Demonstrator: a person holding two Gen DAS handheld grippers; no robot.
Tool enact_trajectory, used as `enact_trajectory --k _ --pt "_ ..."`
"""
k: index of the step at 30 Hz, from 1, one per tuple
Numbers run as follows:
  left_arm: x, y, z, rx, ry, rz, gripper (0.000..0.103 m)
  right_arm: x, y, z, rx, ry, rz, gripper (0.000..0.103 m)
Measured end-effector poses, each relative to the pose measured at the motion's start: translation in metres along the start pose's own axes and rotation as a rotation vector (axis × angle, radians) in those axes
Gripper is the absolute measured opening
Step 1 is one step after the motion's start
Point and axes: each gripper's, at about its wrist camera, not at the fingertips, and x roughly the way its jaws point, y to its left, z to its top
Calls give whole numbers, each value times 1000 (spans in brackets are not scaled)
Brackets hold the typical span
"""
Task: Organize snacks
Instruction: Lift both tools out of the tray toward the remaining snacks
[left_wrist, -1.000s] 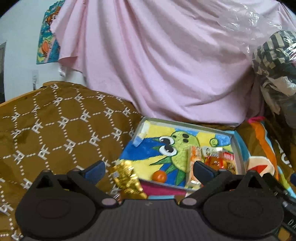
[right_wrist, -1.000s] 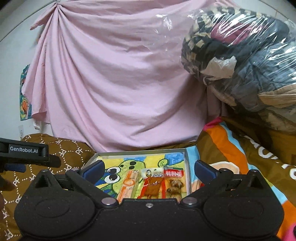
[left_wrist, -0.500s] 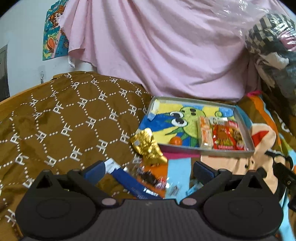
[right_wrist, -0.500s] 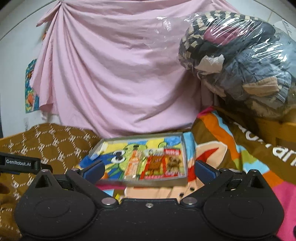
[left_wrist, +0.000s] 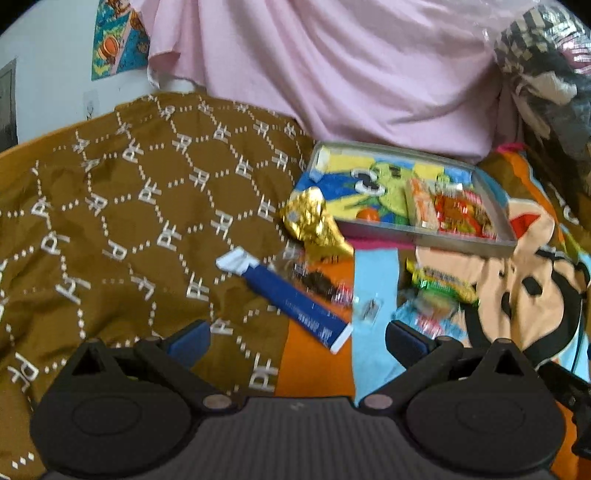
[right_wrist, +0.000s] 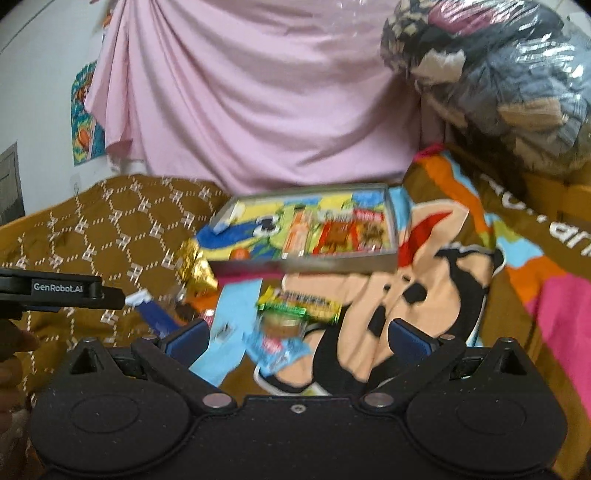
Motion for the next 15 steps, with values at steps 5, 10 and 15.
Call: enact_trajectory --k 5,10,15 --pt "11 4 -14 21 48 21 103 16 7 -8 -22 98 2 102" --pt "21 3 -19 25 89 22 103 32 10 -16 -39 178 2 102" --pt "26 0 -20 41 122 36 103 41 13 -20 -50 213 14 102"
